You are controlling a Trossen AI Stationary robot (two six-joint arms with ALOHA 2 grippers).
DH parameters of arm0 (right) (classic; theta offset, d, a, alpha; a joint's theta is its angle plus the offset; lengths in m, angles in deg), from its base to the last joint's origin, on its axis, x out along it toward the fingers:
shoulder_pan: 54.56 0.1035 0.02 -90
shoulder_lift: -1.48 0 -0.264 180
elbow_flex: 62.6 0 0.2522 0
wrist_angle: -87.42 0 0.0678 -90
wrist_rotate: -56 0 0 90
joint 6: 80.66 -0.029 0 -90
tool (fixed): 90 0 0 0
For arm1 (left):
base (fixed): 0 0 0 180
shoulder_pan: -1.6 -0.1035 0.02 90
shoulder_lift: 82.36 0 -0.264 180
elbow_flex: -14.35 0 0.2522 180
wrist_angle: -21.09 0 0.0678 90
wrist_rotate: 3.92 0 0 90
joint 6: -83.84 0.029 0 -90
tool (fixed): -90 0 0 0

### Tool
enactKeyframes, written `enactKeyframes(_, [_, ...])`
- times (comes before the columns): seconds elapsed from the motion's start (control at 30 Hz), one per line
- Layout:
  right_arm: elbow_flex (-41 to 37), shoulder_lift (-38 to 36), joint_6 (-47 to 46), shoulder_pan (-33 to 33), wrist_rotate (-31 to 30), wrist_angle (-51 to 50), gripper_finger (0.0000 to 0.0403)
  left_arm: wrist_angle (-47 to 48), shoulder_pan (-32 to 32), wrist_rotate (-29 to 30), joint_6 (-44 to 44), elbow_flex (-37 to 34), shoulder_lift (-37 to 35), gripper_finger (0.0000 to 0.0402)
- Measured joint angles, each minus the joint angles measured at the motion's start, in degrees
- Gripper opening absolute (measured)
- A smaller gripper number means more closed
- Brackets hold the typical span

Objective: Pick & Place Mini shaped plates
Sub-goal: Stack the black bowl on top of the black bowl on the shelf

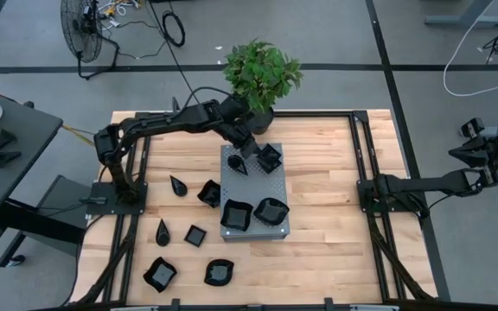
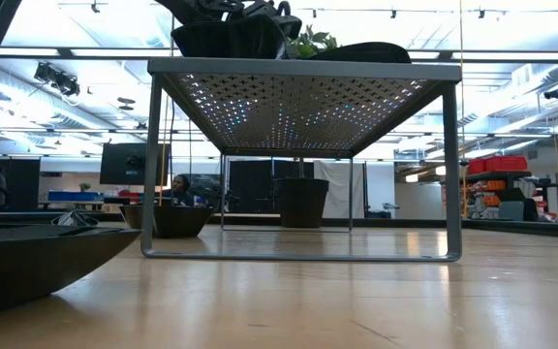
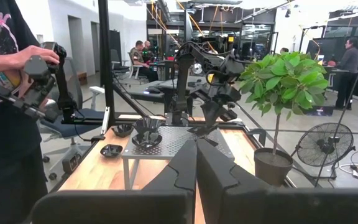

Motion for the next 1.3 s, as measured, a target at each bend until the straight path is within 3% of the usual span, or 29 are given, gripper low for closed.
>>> enactKeyframes(1.07, [-0.01,0.01,0.00,0.00,-0.01,0.00,0.0016,-0.41,0.45,0.13,-1.39,-0.04,1.20,0.0003])
enactKeyframes(1.3, [-0.02,0.00,0.00,-0.02,-0.02,0.00,0.0016,-0.17,0.45,0.48,-1.30,-0.04,1.20,0.0041])
